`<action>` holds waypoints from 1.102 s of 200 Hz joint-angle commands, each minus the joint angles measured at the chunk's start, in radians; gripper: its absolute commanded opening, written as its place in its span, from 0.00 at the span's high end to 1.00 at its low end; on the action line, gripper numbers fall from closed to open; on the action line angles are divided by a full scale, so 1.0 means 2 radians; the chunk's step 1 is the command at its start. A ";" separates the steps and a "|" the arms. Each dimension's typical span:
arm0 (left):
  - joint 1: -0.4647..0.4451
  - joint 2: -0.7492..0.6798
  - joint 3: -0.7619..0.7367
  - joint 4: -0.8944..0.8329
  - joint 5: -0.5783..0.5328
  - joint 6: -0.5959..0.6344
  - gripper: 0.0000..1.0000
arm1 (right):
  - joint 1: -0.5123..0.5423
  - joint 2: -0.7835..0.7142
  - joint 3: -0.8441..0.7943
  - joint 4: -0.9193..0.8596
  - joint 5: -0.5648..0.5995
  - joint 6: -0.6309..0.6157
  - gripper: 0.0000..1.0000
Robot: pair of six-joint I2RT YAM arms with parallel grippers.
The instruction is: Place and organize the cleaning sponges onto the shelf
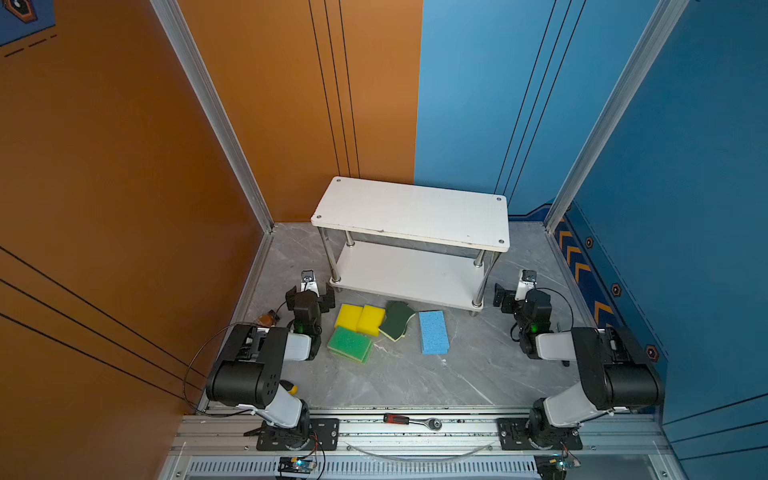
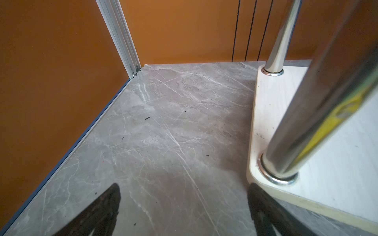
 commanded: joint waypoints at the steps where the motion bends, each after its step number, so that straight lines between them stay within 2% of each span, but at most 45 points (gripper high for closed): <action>1: -0.002 0.004 -0.005 0.005 0.007 0.008 0.02 | 0.003 0.003 0.006 0.001 0.009 0.002 0.00; 220: -0.009 0.005 -0.011 0.017 -0.003 0.013 0.02 | 0.004 0.002 0.005 0.001 0.011 0.002 0.00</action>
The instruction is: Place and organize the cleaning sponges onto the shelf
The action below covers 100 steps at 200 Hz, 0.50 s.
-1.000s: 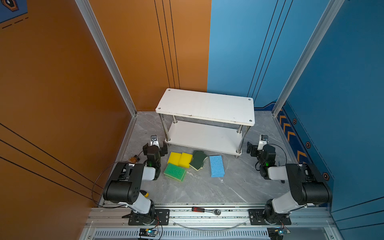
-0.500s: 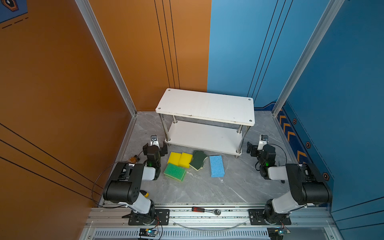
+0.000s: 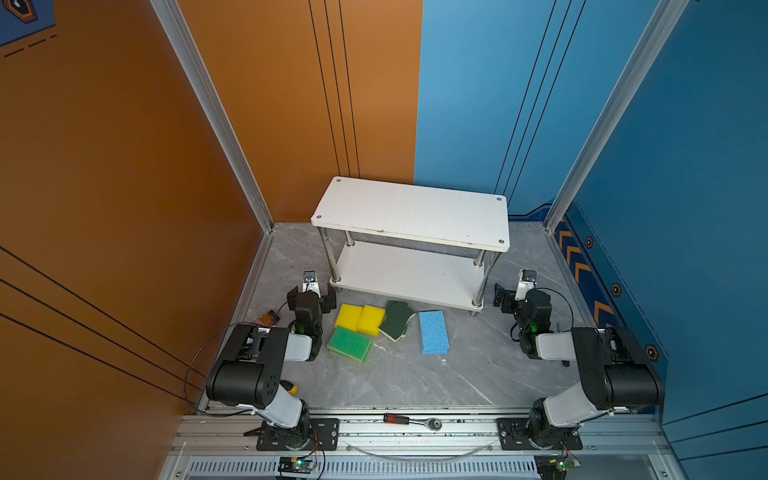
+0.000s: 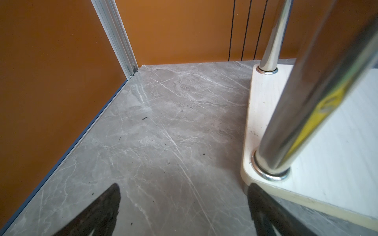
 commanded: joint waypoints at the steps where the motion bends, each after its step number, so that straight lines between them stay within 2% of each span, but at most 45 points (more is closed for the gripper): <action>1: -0.003 0.005 -0.008 0.012 -0.003 0.009 0.02 | 0.004 0.002 0.005 0.001 0.011 0.002 0.00; 100: 0.004 0.007 -0.003 0.007 0.000 0.004 0.03 | 0.000 0.003 0.007 -0.001 0.005 0.003 0.00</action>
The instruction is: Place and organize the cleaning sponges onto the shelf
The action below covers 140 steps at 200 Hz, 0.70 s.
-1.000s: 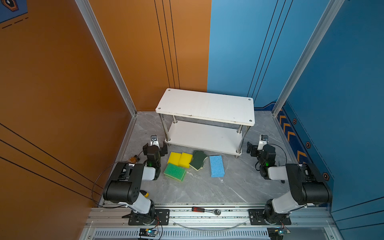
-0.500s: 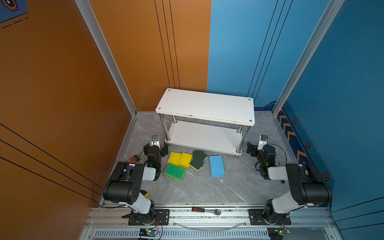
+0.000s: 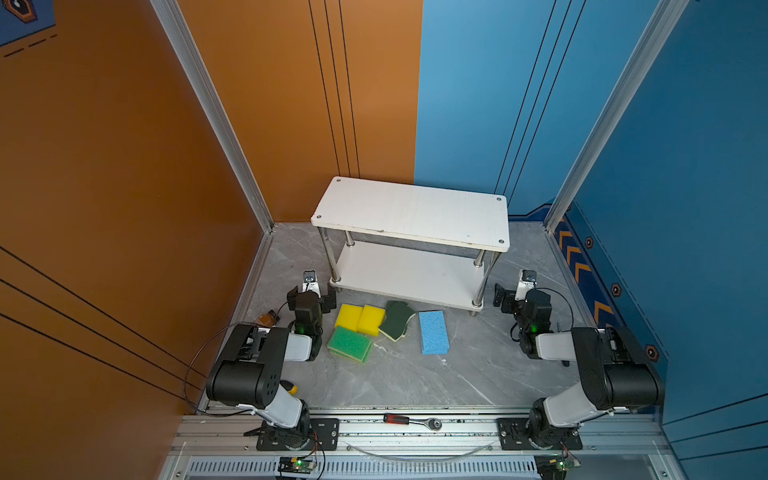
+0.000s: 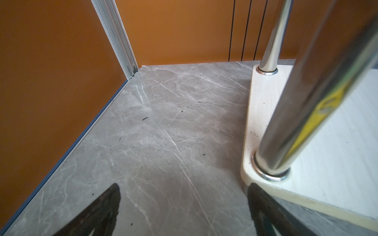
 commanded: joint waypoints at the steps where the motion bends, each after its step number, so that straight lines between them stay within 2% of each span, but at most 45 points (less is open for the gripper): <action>1: 0.004 0.006 -0.002 0.006 0.000 0.004 0.03 | 0.000 0.003 0.007 -0.001 0.005 0.004 0.00; 42: 0.001 -0.008 -0.015 0.018 -0.002 0.006 0.02 | 0.003 0.002 0.001 0.008 0.011 0.003 0.00; 80: -0.004 -0.088 -0.040 -0.002 -0.006 0.013 0.02 | 0.005 -0.013 -0.025 0.050 0.021 0.003 0.00; 115: -0.010 -0.192 -0.039 -0.067 0.000 0.006 0.03 | 0.010 -0.084 -0.014 -0.035 0.026 0.000 0.00; 140: -0.020 -0.259 -0.002 -0.181 0.002 -0.021 0.02 | 0.012 -0.164 0.009 -0.158 0.022 0.005 0.00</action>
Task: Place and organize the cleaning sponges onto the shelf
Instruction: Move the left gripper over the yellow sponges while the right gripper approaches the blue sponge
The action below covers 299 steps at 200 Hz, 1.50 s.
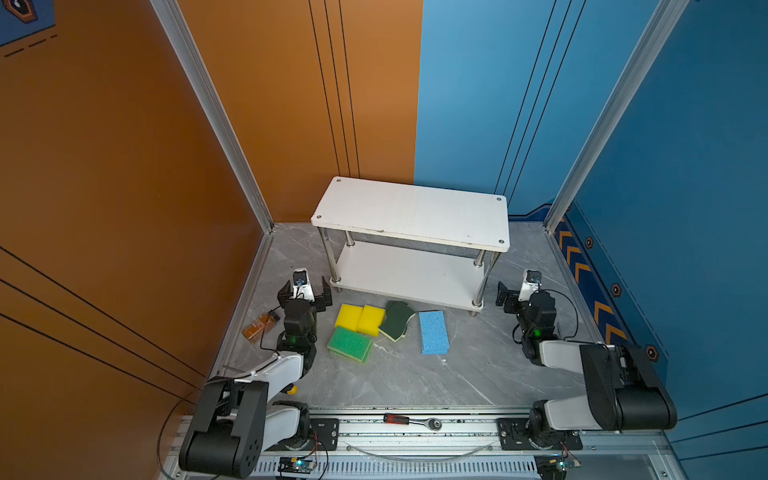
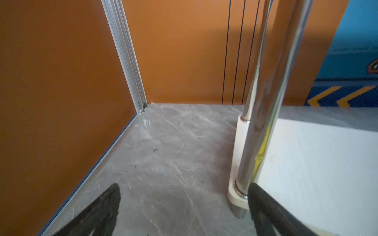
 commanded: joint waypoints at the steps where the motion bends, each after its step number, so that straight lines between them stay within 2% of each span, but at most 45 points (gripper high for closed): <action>1: -0.011 -0.048 0.034 -0.118 0.001 -0.023 0.02 | 0.005 -0.064 0.027 -0.123 0.007 0.005 0.00; 32: -0.038 -0.094 0.089 -0.297 -0.039 -0.083 0.02 | 0.012 -0.150 0.062 -0.281 -0.021 0.017 0.00; 48: -0.051 -0.110 0.100 -0.352 -0.039 -0.117 0.02 | 0.021 -0.190 0.075 -0.339 -0.035 0.028 0.00; 80: -0.083 -0.134 0.108 -0.422 -0.039 -0.186 0.02 | 0.056 -0.251 0.080 -0.405 -0.065 0.029 0.00; 126: -0.127 -0.138 0.119 -0.493 -0.031 -0.246 0.02 | 0.165 -0.261 0.087 -0.437 -0.055 0.012 0.00; 150: -0.162 -0.140 0.114 -0.511 -0.032 -0.255 0.02 | 0.220 -0.253 0.087 -0.443 -0.023 0.023 0.00; 186: -0.210 -0.144 0.103 -0.541 -0.041 -0.275 0.03 | 0.297 -0.257 0.062 -0.426 0.062 0.090 0.00; 196: -0.222 -0.145 0.099 -0.540 -0.039 -0.279 0.03 | 0.310 -0.257 0.057 -0.421 0.070 0.105 0.00; 241: -0.278 -0.154 0.089 -0.539 -0.044 -0.296 0.03 | 0.332 -0.234 0.062 -0.437 0.082 0.126 0.00; 277: -0.337 -0.154 0.080 -0.540 -0.088 -0.305 0.03 | 0.332 -0.219 0.064 -0.442 0.078 0.125 0.00; 296: -0.348 -0.148 0.075 -0.540 -0.096 -0.311 0.02 | 0.336 -0.206 0.064 -0.442 0.089 0.141 0.00; 299: -0.348 -0.146 0.074 -0.541 -0.096 -0.311 0.02 | 0.351 -0.204 0.064 -0.442 0.093 0.145 0.00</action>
